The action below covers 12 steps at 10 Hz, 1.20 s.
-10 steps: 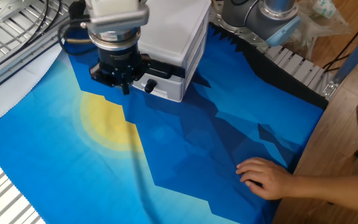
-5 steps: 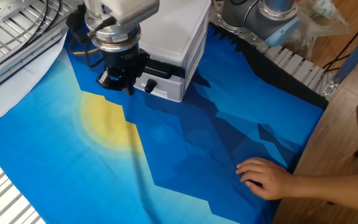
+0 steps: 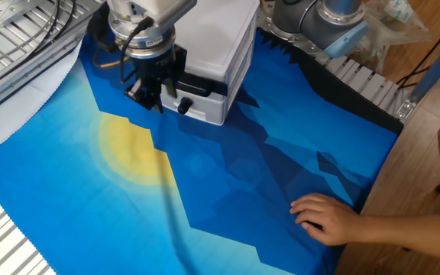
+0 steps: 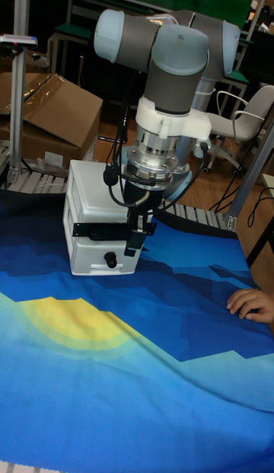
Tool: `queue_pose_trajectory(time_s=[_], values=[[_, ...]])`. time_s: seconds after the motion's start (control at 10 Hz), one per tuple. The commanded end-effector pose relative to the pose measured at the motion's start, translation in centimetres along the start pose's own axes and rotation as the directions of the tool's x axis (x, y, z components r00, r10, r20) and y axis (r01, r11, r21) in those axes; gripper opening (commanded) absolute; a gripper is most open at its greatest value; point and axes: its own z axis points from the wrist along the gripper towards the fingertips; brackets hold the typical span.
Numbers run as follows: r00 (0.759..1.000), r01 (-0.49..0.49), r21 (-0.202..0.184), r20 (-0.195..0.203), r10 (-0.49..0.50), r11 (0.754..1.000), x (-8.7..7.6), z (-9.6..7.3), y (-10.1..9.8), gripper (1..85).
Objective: Take something out of a drawer
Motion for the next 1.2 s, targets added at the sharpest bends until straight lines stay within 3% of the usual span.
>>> queue_pose_trajectory(time_s=[0.0, 0.1, 0.4, 0.6, 0.8, 1.0, 1.1], values=[[0.999, 0.023, -0.01, -0.034, -0.024, 1.0, 1.4, 0.1, 0.6, 85.0], [1.0, 0.015, -0.006, -0.003, -0.015, 1.0, 0.4, 0.1, 0.4, 85.0], [0.999, 0.047, 0.042, 0.015, -0.048, 0.998, -0.4, 0.2, -1.5, 85.0], [0.997, 0.077, 0.083, 0.006, -0.078, 0.994, -0.2, 0.2, -2.6, 84.3], [0.997, 0.075, 0.122, -0.009, -0.074, 0.99, 0.1, 0.1, -3.6, 80.0], [0.999, 0.05, 0.164, -0.005, -0.049, 0.985, 0.0, -0.1, -4.7, 69.7], [0.998, 0.046, 0.162, 0.042, -0.054, 0.986, -1.2, -0.1, -4.6, 71.0]])
